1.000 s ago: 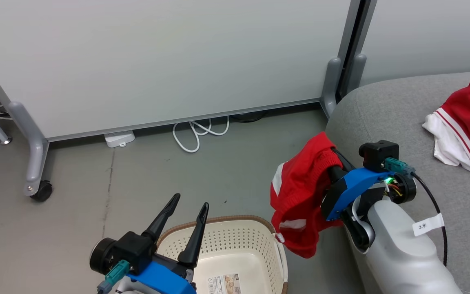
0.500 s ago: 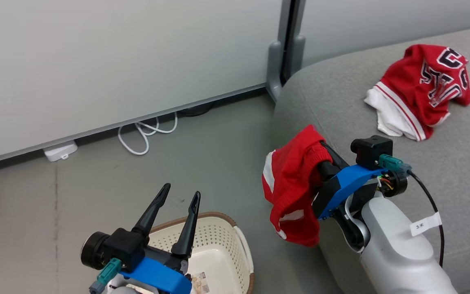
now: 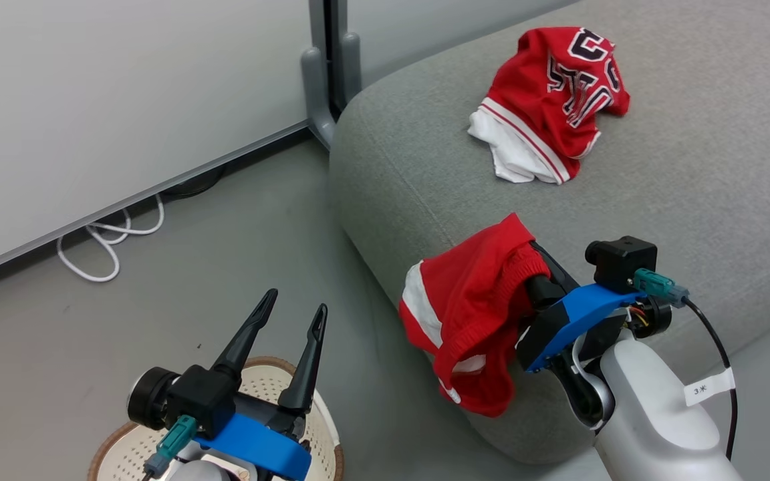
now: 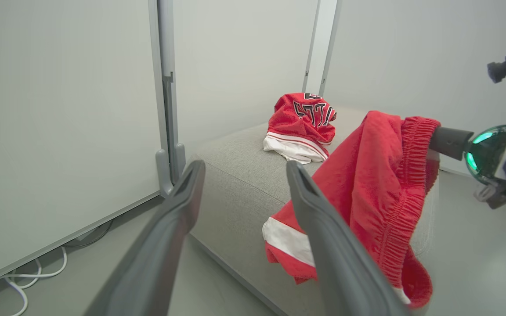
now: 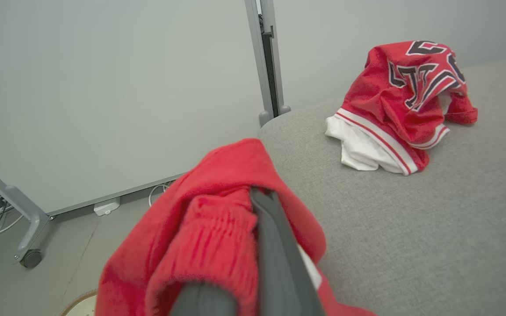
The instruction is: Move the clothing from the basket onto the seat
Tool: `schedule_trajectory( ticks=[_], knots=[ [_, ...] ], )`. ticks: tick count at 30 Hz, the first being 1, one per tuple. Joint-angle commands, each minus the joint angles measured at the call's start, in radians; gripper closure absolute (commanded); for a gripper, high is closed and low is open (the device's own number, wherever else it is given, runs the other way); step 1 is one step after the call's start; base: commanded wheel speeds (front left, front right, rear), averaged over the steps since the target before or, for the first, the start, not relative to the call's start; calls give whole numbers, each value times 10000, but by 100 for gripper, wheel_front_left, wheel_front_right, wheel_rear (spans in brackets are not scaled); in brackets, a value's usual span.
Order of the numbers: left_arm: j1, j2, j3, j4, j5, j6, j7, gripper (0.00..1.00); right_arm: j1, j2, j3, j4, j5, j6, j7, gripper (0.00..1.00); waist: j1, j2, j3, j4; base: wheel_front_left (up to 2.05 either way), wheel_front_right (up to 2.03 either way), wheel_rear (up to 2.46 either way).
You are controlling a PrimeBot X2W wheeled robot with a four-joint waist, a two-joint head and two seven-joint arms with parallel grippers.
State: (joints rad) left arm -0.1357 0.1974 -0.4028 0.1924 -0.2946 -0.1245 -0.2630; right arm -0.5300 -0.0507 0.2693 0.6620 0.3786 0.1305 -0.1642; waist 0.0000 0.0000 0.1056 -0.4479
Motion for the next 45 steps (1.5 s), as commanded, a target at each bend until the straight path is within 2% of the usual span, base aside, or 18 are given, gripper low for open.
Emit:
schedule_trajectory(
  ticks=[1, 6, 10, 17, 23, 28, 36, 42, 45],
  knots=[
    [-97, 52, 0, -36, 26, -81, -26, 0, 128, 1, -17, -92, -27, 6, 19, 100, 0, 0, 74, -384, 0, 0, 0],
    [-62, 65, -22, -60, -44, -53, -26, 0, 341, 0, -85, -397, -69, 6, 143, 100, 0, 0, 80, -812, 0, 0, 0],
    [-87, 78, -105, -66, -80, -54, -26, 0, 457, 3, -207, -611, -139, 6, 241, 100, 0, 0, 109, -898, 0, 0, 0],
    [-195, 151, -174, -174, -114, -56, -26, 0, 358, 0, -559, -874, -206, 6, 392, 100, 0, 0, 335, -733, 0, 0, 0],
    [-453, 409, -144, -392, 60, -56, -26, 0, -803, -2, -1257, -992, -170, 6, 567, 100, 0, 0, 1075, -500, 0, 0, 0],
    [-863, 770, -162, -590, 222, -55, -26, 0, -2636, -199, -2957, -1063, -132, 6, 947, 100, 0, 0, 2150, -161, 0, 0, 0],
    [-1859, 1564, -235, -1532, 465, -39, 224, 0, -5706, -1793, -5511, -724, -865, 6, 1351, 100, 0, 0, 4379, 478, 0, 0, 0],
    [-2503, 1810, -110, -2524, 644, 5, 382, 0, -7045, -2409, -7622, -178, -1651, 6, 894, 100, 0, 0, 5700, 928, 0, 0, 0],
    [-2801, 1967, -103, -2996, 743, 6, 510, 0, -7192, -2394, -8801, 501, -1935, 6, 331, 100, 0, 0, 6291, 1145, 0, 0, 0]
  ],
)
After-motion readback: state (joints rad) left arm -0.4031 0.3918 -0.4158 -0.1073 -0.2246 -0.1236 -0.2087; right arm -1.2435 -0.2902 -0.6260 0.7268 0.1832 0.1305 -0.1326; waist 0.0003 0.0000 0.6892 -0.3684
